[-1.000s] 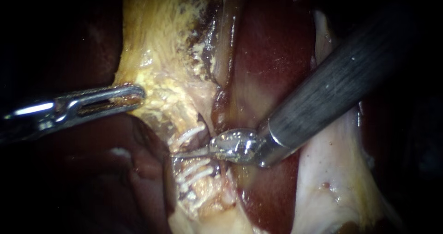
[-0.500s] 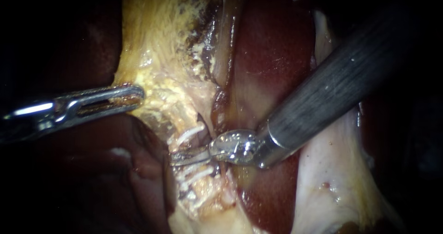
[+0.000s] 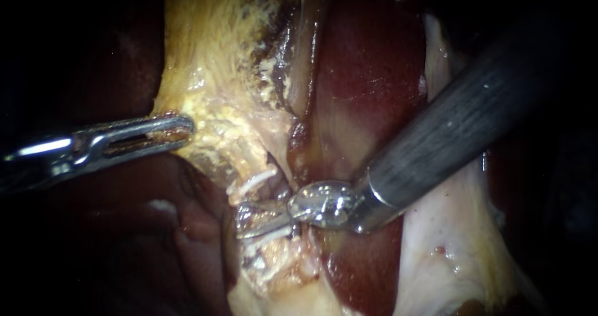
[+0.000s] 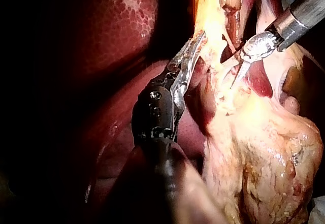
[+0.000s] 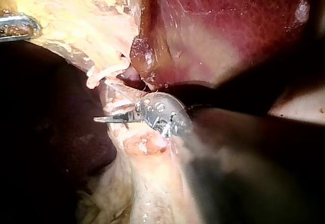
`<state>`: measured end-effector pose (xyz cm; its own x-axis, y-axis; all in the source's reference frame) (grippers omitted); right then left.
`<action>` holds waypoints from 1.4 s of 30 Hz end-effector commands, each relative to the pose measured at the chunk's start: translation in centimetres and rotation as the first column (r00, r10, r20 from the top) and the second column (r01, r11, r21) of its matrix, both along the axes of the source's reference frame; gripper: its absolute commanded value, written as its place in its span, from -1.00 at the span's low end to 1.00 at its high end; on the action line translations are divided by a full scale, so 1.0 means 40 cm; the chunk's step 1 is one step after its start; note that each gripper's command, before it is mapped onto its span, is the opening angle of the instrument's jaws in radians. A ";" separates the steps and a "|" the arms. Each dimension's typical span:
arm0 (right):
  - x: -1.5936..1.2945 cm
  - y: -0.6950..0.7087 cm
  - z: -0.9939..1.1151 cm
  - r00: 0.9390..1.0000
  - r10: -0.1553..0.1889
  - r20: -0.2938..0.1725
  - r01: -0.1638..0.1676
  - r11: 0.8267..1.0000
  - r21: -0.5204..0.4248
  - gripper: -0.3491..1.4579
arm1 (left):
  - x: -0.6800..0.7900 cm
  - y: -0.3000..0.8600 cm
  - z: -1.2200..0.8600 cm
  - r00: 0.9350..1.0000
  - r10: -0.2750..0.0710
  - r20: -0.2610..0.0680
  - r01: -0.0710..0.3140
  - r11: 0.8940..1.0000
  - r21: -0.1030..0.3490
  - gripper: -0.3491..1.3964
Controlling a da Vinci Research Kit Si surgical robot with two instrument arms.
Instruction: Go back from the cut left tube
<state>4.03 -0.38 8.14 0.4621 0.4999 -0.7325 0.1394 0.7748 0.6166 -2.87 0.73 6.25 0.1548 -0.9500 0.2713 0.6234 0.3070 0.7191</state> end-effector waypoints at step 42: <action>-0.0362 0.0232 -0.0217 0.998 0.066 -0.008 -0.063 0.895 -0.441 0.97 | -0.0126 -0.0003 0.0240 0.999 0.034 0.007 -0.034 0.999 0.024 -1.00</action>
<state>2.56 0.56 7.26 0.4461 0.1540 -0.8816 0.0769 0.9748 0.2092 -3.42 0.73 7.23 0.1850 -0.9502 0.2506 0.6076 0.3111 0.7308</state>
